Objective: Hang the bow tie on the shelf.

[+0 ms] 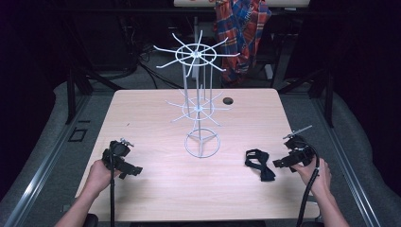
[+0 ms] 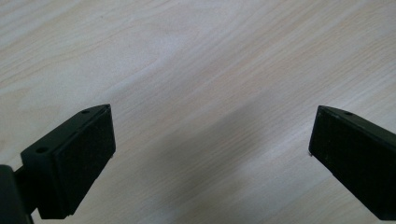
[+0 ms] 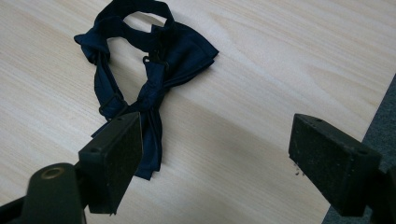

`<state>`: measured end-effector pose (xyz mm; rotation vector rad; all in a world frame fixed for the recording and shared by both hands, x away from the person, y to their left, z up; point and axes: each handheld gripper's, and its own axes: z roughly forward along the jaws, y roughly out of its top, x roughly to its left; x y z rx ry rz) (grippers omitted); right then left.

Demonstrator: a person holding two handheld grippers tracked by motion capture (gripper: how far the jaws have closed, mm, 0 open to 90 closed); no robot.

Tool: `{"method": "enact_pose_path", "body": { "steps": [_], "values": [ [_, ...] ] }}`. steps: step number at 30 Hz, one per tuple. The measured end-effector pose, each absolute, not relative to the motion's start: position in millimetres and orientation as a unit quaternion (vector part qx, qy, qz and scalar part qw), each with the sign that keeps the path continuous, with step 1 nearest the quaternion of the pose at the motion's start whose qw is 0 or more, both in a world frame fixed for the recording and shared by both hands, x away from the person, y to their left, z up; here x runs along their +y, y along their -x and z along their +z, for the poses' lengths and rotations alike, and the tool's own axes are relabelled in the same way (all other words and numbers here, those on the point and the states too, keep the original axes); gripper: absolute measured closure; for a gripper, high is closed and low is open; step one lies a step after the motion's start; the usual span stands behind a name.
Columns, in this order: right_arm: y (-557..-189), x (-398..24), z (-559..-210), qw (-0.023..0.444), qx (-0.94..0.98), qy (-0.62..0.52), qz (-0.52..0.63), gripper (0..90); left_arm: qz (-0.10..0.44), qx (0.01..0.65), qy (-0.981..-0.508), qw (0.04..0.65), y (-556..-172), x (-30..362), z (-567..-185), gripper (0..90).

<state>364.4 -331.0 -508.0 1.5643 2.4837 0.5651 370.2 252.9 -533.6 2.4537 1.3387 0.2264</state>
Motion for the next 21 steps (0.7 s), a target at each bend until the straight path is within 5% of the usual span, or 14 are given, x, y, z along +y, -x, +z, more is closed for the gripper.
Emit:
{"method": "enact_pose_path", "body": {
  "steps": [21],
  "values": [
    [-368.9,-322.5,-511.0,0.073,0.818,-0.535,0.197,9.9,0.072,0.467,-0.865,0.169,-370.7,255.1,-534.5,0.3]
  ]
}}
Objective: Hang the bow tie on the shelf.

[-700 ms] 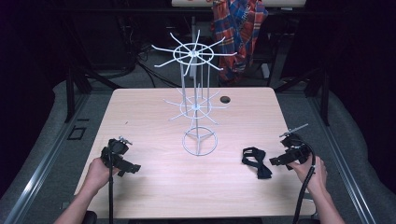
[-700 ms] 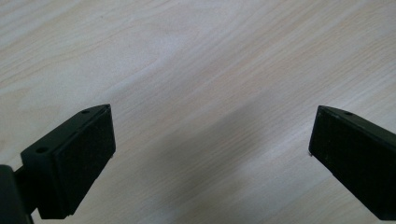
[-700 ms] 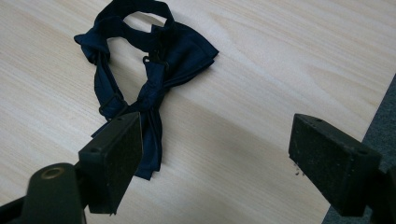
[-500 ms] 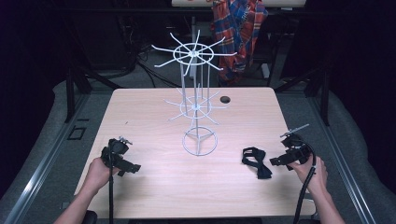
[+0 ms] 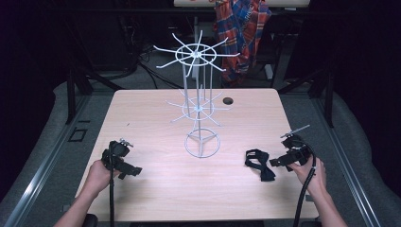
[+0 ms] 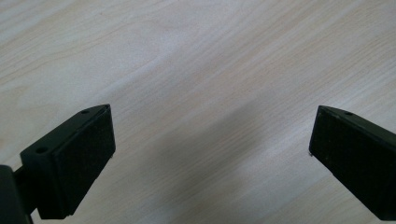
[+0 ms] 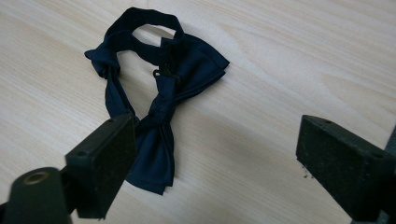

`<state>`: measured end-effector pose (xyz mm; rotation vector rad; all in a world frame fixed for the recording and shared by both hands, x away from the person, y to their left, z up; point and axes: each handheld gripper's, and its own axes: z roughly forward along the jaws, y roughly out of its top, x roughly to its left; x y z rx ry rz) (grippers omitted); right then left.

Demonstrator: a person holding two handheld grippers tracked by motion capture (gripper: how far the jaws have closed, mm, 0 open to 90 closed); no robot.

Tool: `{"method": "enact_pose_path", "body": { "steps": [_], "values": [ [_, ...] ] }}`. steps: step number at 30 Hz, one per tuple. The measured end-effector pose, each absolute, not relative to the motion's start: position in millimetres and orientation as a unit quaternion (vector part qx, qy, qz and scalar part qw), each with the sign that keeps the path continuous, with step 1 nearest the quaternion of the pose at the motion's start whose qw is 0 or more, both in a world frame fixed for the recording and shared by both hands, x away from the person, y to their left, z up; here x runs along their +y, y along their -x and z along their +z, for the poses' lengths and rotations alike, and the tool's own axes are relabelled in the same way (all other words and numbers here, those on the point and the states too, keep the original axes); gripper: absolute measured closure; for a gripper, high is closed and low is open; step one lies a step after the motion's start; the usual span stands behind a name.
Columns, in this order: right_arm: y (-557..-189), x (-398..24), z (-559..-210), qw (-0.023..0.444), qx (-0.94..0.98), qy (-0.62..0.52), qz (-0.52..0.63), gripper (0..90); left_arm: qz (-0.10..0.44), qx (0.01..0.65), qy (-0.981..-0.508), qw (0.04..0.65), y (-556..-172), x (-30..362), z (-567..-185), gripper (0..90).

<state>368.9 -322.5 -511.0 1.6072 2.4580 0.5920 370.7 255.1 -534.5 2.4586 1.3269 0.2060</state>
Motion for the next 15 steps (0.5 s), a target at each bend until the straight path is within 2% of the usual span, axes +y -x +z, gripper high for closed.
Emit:
{"method": "enact_pose_path", "body": {
  "steps": [1,5,12,15],
  "values": [
    [-373,-321,-514,0.065,0.818,-0.537,0.196,6.3,0.072,0.474,-0.861,0.169,-372,258,-536,0.3],
    [-379,-314,-518,0.058,0.812,-0.545,0.2,2.0,0.072,0.479,-0.857,0.175,-372,262,-533,0.3],
    [-382,-302,-523,0.031,0.807,-0.552,0.208,7.1,0.076,0.474,-0.859,0.176,-370,261,-532,0.3],
    [-384,-291,-526,0.025,0.807,-0.551,0.211,12.2,0.075,0.473,-0.859,0.178,-371,260,-532,0.2]
  ]
}}
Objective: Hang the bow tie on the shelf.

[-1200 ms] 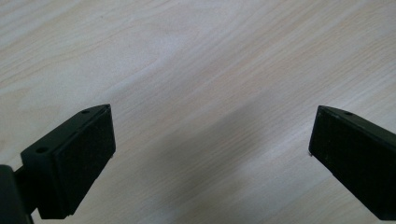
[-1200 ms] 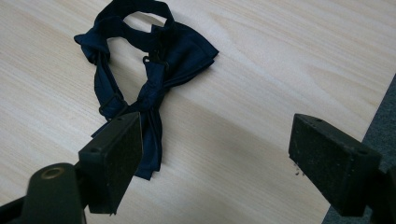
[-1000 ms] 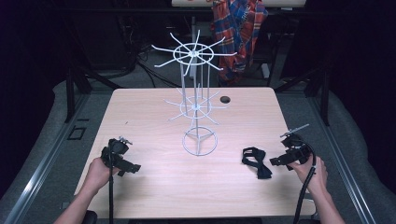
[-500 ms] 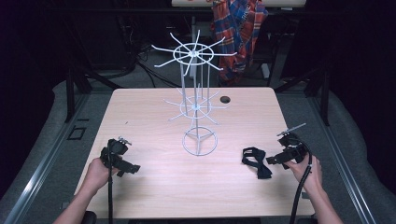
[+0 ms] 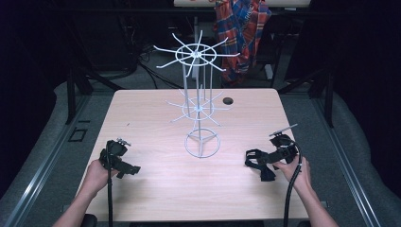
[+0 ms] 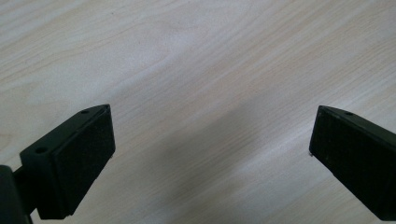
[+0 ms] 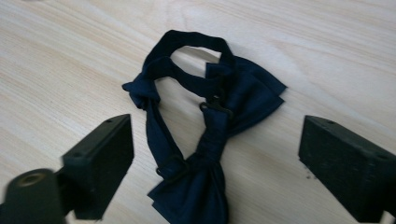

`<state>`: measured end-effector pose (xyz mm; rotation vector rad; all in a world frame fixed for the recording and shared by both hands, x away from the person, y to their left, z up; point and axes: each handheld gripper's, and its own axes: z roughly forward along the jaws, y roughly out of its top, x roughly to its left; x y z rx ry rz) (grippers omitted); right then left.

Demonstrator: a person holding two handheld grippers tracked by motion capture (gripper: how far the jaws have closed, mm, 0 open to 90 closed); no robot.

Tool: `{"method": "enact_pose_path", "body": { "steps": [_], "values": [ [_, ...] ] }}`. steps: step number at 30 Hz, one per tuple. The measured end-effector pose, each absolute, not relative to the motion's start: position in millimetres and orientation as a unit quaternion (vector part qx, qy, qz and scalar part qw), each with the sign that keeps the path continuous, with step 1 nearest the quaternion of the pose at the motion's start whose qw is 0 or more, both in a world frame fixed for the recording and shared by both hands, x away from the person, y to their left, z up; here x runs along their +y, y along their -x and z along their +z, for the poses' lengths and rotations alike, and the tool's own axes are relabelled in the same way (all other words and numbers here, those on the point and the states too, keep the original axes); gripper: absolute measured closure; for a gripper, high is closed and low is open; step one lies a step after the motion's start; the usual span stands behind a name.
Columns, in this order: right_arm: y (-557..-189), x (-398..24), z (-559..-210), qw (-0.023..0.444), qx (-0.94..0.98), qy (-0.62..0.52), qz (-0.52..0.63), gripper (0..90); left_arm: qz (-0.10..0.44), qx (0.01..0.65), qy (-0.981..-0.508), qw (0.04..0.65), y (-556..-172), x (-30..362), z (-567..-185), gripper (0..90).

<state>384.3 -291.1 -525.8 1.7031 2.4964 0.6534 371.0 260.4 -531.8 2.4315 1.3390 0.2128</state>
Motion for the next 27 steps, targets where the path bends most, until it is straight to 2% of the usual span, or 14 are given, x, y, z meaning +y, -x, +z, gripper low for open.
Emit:
{"method": "enact_pose_path", "body": {
  "steps": [5,6,7,8,13,14,23,24,25,27],
  "values": [
    [-387,-280,-531,0.016,0.818,-0.544,0.185,15.0,0.075,0.469,-0.862,0.179,-371,259,-532,0.3],
    [-387,-278,-533,0.018,0.818,-0.546,0.182,17.4,0.075,0.469,-0.862,0.179,-371,259,-532,0.3],
    [-387,-275,-534,0.019,0.822,-0.542,0.172,25.2,0.076,0.47,-0.861,0.179,-371,259,-531,0.3],
    [-386,-273,-536,0.022,0.823,-0.541,0.174,29.1,0.076,0.471,-0.861,0.179,-371,260,-531,0.3],
    [-386,-270,-540,0.021,0.838,-0.523,0.154,37.7,0.074,0.471,-0.861,0.179,-371,259,-531,0.4],
    [-386,-268,-541,0.025,0.841,-0.521,0.144,42.3,0.074,0.471,-0.861,0.179,-371,259,-531,0.4],
    [-386,-267,-544,0.044,0.847,-0.515,0.125,53.0,0.075,0.471,-0.861,0.178,-371,259,-531,0.6],
    [-385,-267,-544,0.052,0.852,-0.507,0.125,60.4,0.073,0.47,-0.861,0.178,-371,259,-531,0.6],
    [-385,-267,-544,0.052,0.852,-0.507,0.125,60.4,0.073,0.47,-0.861,0.178,-371,259,-531,0.6],
    [-385,-264,-544,0.052,0.861,-0.493,0.111,69.3,0.072,0.47,-0.861,0.179,-371,259,-531,0.6]
  ]
}}
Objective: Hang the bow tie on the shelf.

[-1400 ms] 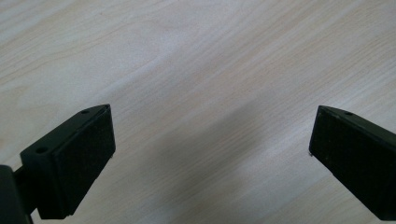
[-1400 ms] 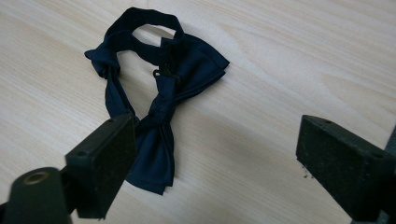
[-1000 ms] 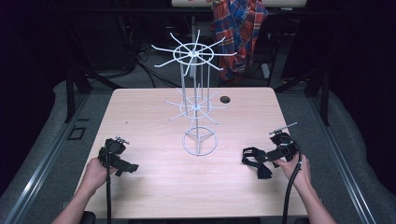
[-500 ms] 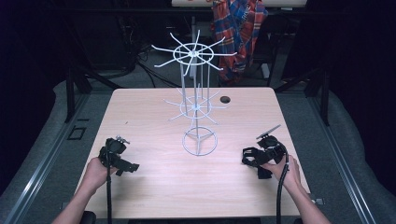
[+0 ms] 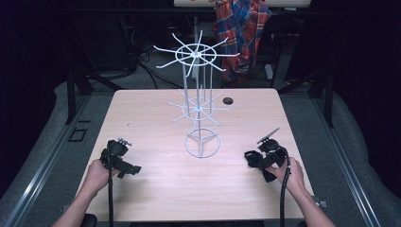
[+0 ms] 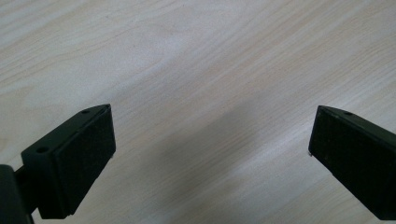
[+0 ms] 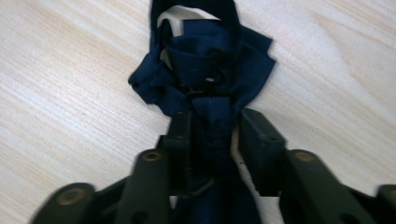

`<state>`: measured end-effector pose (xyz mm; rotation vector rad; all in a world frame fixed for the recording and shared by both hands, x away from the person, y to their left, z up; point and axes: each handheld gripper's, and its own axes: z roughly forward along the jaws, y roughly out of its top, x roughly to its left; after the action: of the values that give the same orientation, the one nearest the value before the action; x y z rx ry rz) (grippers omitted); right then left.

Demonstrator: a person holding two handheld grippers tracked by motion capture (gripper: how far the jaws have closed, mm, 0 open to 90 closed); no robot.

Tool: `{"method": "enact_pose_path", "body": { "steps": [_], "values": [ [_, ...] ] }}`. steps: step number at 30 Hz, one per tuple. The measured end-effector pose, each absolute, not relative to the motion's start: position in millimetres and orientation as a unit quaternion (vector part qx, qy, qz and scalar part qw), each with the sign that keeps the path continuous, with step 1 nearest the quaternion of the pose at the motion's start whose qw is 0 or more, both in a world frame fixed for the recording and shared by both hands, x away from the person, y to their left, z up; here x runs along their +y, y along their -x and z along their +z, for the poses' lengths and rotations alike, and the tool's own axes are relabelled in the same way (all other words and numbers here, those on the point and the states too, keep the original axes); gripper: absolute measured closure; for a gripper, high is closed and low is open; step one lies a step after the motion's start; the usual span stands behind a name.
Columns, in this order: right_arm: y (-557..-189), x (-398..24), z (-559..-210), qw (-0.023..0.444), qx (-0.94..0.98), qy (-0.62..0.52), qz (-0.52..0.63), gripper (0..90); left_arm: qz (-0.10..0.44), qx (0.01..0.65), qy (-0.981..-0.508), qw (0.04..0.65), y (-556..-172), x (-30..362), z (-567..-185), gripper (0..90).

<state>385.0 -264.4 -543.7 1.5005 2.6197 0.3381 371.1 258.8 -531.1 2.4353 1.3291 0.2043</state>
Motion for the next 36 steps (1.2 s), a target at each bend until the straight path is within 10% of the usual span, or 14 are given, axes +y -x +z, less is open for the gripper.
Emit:
{"method": "enact_pose_path", "body": {
  "steps": [36],
  "values": [
    [-373,-259,-520,0.073,0.861,-0.466,0.189,74.1,0.07,0.465,-0.863,0.184,-371,258,-530,0.5]
  ]
}}
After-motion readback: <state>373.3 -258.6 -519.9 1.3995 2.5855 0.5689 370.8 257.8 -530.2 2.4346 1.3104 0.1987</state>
